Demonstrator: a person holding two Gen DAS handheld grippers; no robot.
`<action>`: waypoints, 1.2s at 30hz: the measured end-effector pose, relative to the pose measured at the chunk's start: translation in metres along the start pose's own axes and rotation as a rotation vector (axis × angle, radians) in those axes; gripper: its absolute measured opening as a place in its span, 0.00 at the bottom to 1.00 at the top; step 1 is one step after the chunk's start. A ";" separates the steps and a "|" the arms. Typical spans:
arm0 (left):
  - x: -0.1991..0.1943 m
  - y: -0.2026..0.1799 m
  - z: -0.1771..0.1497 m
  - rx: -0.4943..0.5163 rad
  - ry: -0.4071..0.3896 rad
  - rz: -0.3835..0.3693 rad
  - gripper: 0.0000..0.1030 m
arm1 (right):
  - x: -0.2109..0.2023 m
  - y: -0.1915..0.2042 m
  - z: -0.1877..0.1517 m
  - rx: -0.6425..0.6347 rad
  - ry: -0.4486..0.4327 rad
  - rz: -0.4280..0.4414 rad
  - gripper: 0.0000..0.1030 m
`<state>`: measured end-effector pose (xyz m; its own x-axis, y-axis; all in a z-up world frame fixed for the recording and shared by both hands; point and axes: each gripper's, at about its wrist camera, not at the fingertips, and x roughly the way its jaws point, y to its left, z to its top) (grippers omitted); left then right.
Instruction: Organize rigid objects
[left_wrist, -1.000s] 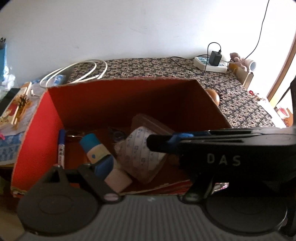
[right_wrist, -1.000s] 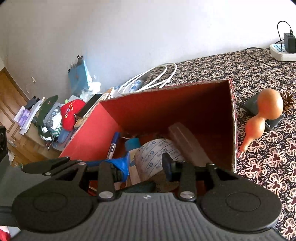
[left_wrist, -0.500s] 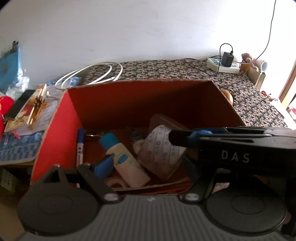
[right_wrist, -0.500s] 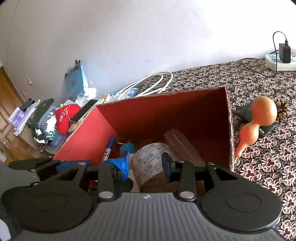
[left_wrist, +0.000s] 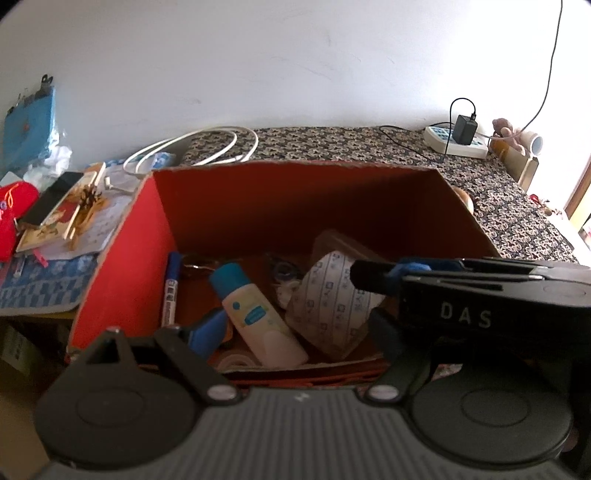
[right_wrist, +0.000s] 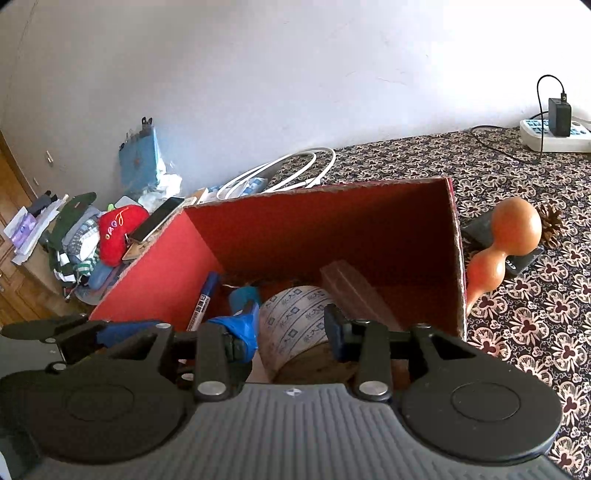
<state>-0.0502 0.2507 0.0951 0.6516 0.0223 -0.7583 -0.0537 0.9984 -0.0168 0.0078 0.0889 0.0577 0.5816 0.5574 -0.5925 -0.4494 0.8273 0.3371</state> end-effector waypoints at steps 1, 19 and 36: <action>0.000 0.000 0.001 -0.001 0.004 -0.001 0.81 | 0.000 0.000 0.000 0.003 -0.002 -0.001 0.21; 0.004 0.006 -0.001 0.011 0.009 0.039 1.00 | -0.007 0.005 -0.004 0.004 0.009 -0.056 0.22; -0.021 -0.002 0.003 0.044 -0.004 0.109 1.00 | -0.054 0.000 -0.001 0.023 -0.069 -0.087 0.24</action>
<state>-0.0612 0.2480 0.1129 0.6470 0.1306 -0.7513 -0.0912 0.9914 0.0938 -0.0241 0.0583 0.0889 0.6632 0.4864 -0.5689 -0.3804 0.8736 0.3035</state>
